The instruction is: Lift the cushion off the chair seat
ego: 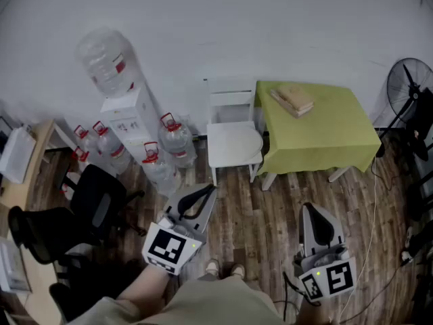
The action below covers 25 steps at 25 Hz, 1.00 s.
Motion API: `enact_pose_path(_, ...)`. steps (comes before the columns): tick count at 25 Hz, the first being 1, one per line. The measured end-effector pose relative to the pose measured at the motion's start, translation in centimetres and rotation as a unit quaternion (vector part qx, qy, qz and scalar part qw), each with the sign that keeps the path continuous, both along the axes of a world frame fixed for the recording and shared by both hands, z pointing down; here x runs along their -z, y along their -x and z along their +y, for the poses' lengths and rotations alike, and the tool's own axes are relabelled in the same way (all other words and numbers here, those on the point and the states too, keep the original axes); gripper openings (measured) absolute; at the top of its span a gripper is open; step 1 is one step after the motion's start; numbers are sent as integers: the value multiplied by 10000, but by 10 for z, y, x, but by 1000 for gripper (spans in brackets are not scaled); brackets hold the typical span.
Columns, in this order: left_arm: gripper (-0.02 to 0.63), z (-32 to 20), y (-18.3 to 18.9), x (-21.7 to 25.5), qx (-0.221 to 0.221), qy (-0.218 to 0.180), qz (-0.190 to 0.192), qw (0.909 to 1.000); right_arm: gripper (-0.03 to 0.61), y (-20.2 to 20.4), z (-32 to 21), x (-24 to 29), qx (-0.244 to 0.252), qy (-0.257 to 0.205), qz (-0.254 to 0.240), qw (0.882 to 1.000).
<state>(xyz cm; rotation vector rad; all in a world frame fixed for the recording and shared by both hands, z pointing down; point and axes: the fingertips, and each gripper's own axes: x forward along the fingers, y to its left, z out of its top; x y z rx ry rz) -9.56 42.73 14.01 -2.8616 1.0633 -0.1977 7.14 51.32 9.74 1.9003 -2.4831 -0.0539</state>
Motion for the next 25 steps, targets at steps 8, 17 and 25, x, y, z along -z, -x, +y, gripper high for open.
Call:
enact_pose_path(8, 29, 4, -3, 0, 50, 5, 59, 10000, 15, -5, 0, -11, 17, 179, 18, 9998)
enact_pose_path(17, 29, 5, -11, -2, 366, -31, 189, 9991, 15, -24, -4, -14, 190, 115, -16, 9998)
enact_pose_path(25, 217, 10, -14, 3, 812, -72, 290, 9962, 235, -57, -6, -7, 92, -173, -344, 9992)
